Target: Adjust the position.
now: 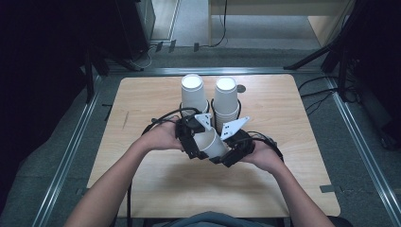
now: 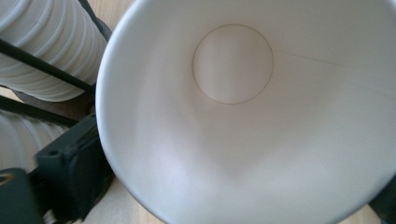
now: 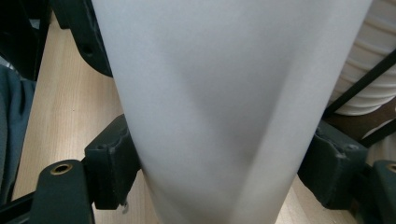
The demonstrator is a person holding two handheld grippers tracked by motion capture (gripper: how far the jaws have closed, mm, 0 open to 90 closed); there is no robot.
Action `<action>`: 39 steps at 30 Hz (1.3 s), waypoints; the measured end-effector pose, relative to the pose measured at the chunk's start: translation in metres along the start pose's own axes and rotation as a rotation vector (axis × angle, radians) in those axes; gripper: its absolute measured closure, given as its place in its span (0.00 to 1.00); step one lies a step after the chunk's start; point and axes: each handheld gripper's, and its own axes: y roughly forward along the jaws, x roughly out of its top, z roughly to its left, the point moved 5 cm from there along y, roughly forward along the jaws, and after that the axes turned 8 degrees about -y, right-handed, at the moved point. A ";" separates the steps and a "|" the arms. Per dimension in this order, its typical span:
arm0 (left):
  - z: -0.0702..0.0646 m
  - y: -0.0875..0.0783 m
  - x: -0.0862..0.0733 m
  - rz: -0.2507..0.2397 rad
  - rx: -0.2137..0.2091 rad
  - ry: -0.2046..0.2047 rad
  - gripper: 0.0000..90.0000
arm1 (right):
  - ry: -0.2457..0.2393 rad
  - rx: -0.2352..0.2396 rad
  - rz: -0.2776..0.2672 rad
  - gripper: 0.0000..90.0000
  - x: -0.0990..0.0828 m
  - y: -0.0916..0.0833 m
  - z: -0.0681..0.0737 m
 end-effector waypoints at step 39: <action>-0.003 0.002 -0.005 -0.402 -0.073 -0.233 0.02 | 0.050 0.006 -0.075 0.25 0.004 -0.007 -0.003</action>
